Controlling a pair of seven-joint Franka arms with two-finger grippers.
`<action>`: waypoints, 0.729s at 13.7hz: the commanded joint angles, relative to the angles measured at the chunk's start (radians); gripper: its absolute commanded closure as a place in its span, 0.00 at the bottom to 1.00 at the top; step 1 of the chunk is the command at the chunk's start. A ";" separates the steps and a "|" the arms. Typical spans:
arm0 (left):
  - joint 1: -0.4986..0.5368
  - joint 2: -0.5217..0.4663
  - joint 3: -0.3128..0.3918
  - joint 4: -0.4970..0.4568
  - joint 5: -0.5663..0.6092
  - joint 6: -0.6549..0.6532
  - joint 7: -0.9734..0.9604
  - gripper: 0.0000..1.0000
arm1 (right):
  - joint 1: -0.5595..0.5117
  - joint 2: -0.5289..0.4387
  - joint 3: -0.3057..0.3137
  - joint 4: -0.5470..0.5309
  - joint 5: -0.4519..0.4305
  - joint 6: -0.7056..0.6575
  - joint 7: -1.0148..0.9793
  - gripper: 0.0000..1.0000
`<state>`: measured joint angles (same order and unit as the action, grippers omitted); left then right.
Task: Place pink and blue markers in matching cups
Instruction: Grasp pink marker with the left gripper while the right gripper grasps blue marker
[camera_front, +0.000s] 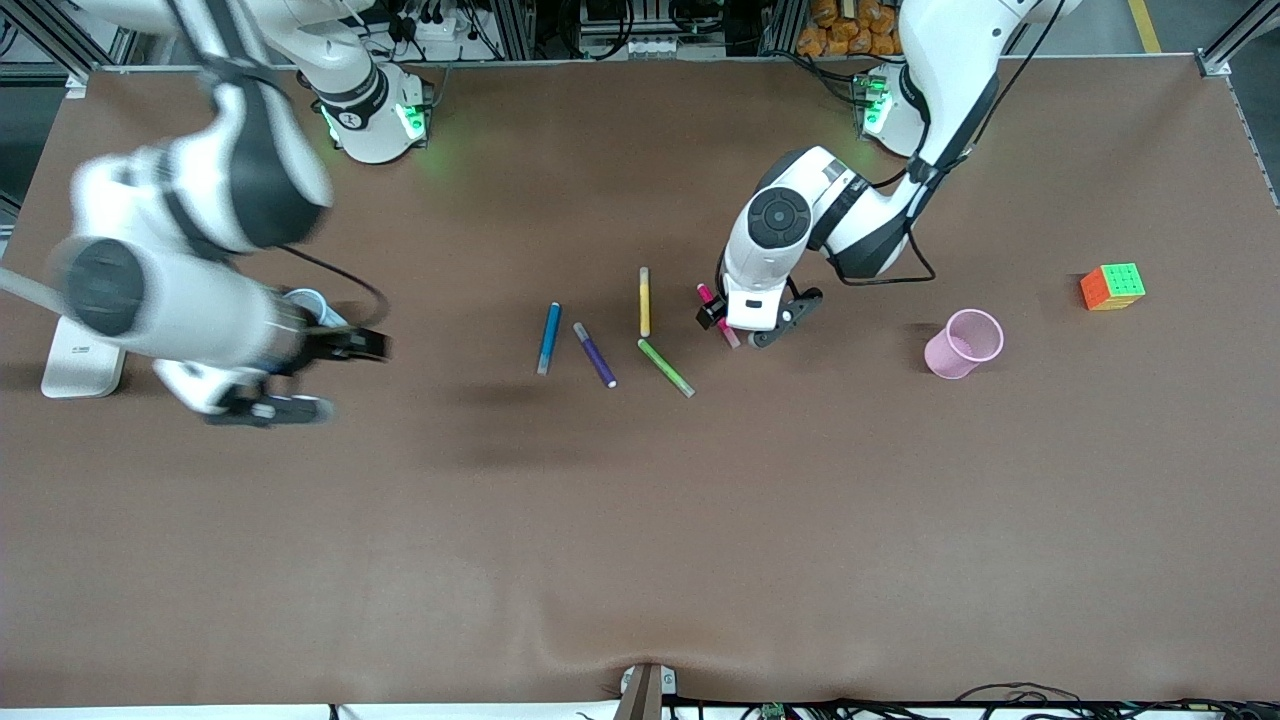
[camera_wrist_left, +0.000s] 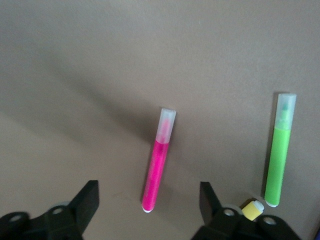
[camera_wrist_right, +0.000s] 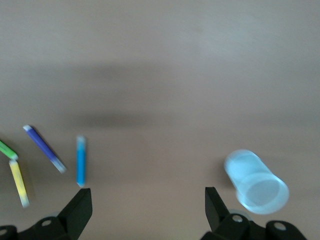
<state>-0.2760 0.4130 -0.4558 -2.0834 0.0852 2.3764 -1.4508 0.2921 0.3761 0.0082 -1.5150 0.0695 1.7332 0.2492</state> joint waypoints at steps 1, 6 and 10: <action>-0.014 0.039 0.005 -0.014 0.062 0.076 -0.062 0.18 | 0.080 0.088 -0.013 0.026 0.029 0.103 0.118 0.00; -0.017 0.101 0.005 -0.007 0.169 0.124 -0.151 0.29 | 0.163 0.231 -0.014 0.018 0.016 0.264 0.243 0.00; -0.018 0.122 0.005 -0.009 0.171 0.132 -0.158 0.39 | 0.196 0.248 -0.016 -0.060 0.013 0.301 0.245 0.13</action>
<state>-0.2868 0.5277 -0.4547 -2.0956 0.2307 2.4931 -1.5762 0.4675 0.6376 0.0049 -1.5281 0.0784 2.0085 0.4763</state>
